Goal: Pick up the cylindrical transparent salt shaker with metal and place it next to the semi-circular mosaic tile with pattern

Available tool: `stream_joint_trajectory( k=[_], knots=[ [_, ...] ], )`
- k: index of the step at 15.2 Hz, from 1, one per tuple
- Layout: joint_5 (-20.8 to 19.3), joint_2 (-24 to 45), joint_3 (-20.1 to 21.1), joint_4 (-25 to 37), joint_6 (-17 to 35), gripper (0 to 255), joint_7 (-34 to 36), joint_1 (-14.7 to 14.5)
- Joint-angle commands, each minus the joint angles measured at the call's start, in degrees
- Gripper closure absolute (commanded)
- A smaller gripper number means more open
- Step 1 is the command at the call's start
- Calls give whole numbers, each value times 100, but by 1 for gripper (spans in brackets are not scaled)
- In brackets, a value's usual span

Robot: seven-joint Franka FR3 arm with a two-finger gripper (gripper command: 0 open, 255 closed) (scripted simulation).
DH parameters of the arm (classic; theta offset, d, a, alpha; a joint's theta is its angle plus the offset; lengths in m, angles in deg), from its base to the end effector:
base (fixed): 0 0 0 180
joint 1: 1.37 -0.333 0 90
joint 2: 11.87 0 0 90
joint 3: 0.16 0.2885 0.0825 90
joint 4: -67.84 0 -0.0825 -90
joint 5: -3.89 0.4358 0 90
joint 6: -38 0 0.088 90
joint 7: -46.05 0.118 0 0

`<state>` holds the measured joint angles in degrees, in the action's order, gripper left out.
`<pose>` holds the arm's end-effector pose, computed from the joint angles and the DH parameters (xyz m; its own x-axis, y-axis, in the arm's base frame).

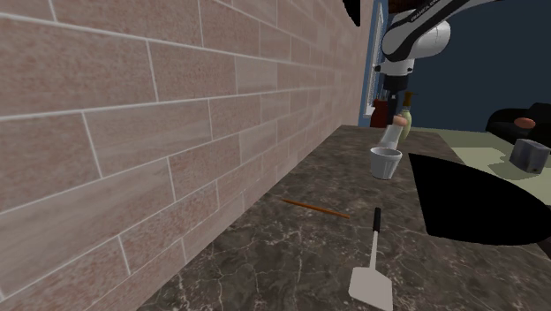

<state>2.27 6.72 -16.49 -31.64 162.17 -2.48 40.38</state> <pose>0.3749 -0.5833 0.3485 0.9911 -0.1330 -0.0088 -0.1298 -0.9780 0.1631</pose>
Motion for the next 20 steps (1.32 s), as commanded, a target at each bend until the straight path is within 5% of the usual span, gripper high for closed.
stream_joint_trajectory(
  k=[1, 7, 8, 20],
  knots=[
    [2, 11, 1, -42, 58, 255, 3, 0],
    [2, 11, 1, -41, 58, 255, 3, 1],
    [2, 12, 1, -41, 58, 0, 3, 1],
    [-86, -305, -11, 255, -551, 0, 57, -72]
  ],
)
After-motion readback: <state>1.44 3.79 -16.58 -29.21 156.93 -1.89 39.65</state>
